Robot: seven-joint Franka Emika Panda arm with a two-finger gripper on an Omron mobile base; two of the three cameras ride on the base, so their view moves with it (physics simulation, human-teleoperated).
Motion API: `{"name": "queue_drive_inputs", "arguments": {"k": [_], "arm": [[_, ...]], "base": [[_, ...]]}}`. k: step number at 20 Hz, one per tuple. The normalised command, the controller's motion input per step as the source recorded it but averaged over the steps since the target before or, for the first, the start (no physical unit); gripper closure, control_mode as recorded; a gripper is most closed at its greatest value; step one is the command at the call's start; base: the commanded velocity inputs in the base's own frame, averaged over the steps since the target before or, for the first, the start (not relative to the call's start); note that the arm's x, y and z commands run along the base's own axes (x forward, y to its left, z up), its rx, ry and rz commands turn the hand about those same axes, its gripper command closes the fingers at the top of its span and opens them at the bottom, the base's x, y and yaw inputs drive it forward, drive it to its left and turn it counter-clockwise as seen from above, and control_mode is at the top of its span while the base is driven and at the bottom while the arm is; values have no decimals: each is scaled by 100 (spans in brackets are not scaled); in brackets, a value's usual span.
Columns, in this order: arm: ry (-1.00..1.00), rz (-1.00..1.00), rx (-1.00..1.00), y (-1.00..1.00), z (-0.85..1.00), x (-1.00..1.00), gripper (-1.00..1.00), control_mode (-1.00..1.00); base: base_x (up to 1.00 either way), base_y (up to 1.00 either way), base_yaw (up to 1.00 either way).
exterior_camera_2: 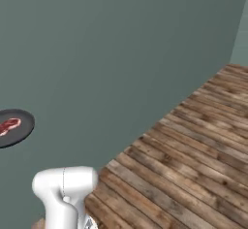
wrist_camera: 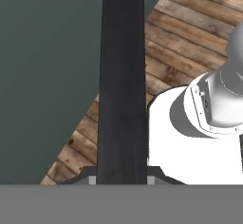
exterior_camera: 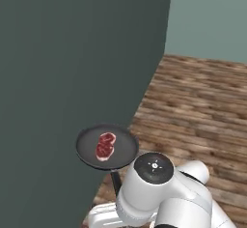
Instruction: Pick up the pan with the steak in it and place it on the dining table. Then place the steak on the plate.
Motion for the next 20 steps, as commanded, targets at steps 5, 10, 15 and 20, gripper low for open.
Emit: {"name": "queue_drive_inputs", "arguments": {"k": [5, 10, 15, 20], "arm": [[0, 0, 0, 0, 0, 0, 100, 100], [0, 0, 0, 0, 0, 0, 100, 100], [0, 0, 0, 0, 0, 0, 100, 100], [0, 0, 0, 0, 0, 0, 100, 100]], "base": [[25, 0, -42], [28, 0, -42], [23, 0, -42], [12, 0, -40]]}}
